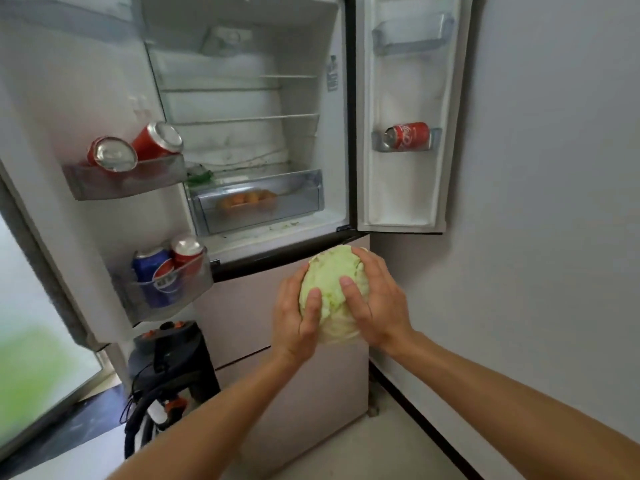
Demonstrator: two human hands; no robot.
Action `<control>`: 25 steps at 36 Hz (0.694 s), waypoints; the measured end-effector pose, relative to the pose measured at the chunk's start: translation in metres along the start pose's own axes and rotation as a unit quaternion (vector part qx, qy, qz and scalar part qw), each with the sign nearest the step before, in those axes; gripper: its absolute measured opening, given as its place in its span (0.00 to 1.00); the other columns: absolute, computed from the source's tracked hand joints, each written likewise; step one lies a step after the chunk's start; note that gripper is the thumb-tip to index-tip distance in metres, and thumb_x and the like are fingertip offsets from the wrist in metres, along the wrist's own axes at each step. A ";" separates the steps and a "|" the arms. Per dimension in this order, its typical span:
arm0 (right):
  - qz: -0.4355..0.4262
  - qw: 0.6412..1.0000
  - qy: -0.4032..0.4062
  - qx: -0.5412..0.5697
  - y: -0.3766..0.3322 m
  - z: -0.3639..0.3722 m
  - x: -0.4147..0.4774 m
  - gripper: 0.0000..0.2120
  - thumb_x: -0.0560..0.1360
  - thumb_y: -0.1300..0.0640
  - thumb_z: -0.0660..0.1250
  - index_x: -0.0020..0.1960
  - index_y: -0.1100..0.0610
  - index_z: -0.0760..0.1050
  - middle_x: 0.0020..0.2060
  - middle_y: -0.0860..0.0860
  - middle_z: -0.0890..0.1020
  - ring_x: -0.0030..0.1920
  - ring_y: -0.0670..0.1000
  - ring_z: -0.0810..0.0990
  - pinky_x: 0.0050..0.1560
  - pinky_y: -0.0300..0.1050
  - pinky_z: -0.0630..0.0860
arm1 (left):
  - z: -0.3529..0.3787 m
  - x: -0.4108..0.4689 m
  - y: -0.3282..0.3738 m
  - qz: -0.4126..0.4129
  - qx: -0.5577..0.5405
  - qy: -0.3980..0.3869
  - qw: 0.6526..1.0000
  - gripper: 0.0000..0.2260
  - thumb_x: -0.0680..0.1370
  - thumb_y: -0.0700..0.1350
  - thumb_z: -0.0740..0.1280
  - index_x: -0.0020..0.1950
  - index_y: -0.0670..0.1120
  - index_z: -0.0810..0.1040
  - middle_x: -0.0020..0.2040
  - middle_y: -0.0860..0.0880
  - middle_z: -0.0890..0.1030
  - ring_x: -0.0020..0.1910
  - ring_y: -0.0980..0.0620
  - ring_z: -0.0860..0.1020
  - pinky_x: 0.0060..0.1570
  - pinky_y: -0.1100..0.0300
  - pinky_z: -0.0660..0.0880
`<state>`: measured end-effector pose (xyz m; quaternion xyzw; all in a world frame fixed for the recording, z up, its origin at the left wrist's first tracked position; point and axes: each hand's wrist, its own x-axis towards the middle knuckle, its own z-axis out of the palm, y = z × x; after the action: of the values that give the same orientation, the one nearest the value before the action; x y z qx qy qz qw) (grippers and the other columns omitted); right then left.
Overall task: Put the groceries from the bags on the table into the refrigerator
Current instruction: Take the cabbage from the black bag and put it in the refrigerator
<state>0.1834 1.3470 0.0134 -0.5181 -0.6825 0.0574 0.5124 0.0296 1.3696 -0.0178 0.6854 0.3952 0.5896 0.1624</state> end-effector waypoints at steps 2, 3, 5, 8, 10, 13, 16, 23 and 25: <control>-0.012 1.000 0.004 0.008 0.021 0.005 0.037 0.30 0.75 0.34 0.52 0.72 0.46 0.63 0.70 0.45 0.69 0.67 0.49 0.71 0.63 0.53 0.72 | 0.018 0.033 -0.011 0.007 -0.009 0.011 1.000 0.23 0.77 0.64 0.55 0.70 0.60 0.67 0.63 0.58 0.72 0.61 0.58 0.73 0.59 0.55 0.74; -0.018 1.000 0.005 0.011 0.030 0.008 0.056 0.30 0.75 0.34 0.52 0.72 0.46 0.63 0.70 0.45 0.69 0.67 0.49 0.71 0.62 0.52 0.73 | 0.025 0.050 -0.017 0.008 -0.010 0.014 1.000 0.23 0.77 0.64 0.55 0.70 0.60 0.67 0.63 0.59 0.71 0.62 0.58 0.73 0.59 0.56 0.74; -0.028 1.000 0.004 0.012 0.047 0.013 0.094 0.31 0.74 0.33 0.51 0.72 0.46 0.64 0.69 0.45 0.69 0.65 0.49 0.72 0.60 0.50 0.73 | 0.039 0.084 -0.028 0.013 -0.001 0.019 1.000 0.25 0.77 0.64 0.55 0.71 0.56 0.67 0.64 0.56 0.72 0.62 0.59 0.73 0.60 0.59 0.73; -0.051 0.998 -0.004 0.030 0.066 0.024 0.149 0.30 0.74 0.33 0.51 0.72 0.47 0.64 0.68 0.45 0.70 0.63 0.49 0.73 0.58 0.48 0.72 | 0.054 0.133 -0.046 0.022 0.022 0.044 0.999 0.28 0.77 0.63 0.55 0.71 0.50 0.69 0.64 0.52 0.73 0.62 0.61 0.72 0.61 0.66 0.70; -0.065 0.997 -0.008 0.037 0.076 0.035 0.182 0.30 0.74 0.33 0.52 0.71 0.47 0.63 0.68 0.45 0.70 0.63 0.49 0.73 0.59 0.50 0.73 | 0.059 0.162 -0.057 0.025 0.039 0.058 0.997 0.28 0.77 0.62 0.55 0.71 0.48 0.70 0.64 0.51 0.73 0.62 0.62 0.72 0.60 0.69 0.68; -0.073 0.996 -0.008 0.052 0.088 0.055 0.226 0.30 0.74 0.33 0.52 0.71 0.47 0.64 0.67 0.45 0.70 0.62 0.49 0.74 0.58 0.50 0.74 | 0.060 0.205 -0.078 0.039 0.064 0.067 0.995 0.27 0.77 0.61 0.55 0.71 0.49 0.70 0.63 0.52 0.74 0.61 0.63 0.72 0.60 0.69 0.67; -0.084 0.994 0.002 0.072 0.098 0.075 0.271 0.30 0.74 0.34 0.53 0.71 0.47 0.64 0.67 0.44 0.71 0.62 0.48 0.73 0.60 0.50 0.73 | 0.062 0.249 -0.099 0.052 0.075 0.077 0.993 0.25 0.78 0.61 0.55 0.71 0.50 0.70 0.64 0.53 0.73 0.63 0.61 0.72 0.61 0.65 0.68; -0.103 0.990 0.023 0.095 0.116 0.132 0.386 0.31 0.73 0.33 0.54 0.71 0.48 0.66 0.65 0.47 0.74 0.59 0.48 0.75 0.59 0.49 0.73 | 0.065 0.357 -0.155 0.056 0.082 0.127 0.987 0.27 0.76 0.62 0.56 0.70 0.48 0.72 0.62 0.54 0.73 0.59 0.60 0.73 0.59 0.65 0.68; -0.104 0.990 0.029 0.095 0.123 0.153 0.422 0.30 0.73 0.34 0.54 0.70 0.48 0.66 0.64 0.47 0.75 0.58 0.49 0.76 0.59 0.49 0.73 | 0.064 0.393 -0.175 0.052 0.093 0.134 0.985 0.30 0.75 0.63 0.55 0.70 0.47 0.72 0.62 0.52 0.74 0.58 0.58 0.73 0.58 0.63 0.68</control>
<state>0.1728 1.7960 0.1370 -0.3947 -0.7085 0.0535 0.5825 0.0249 1.7843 0.1126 0.6316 0.4309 0.6444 0.0125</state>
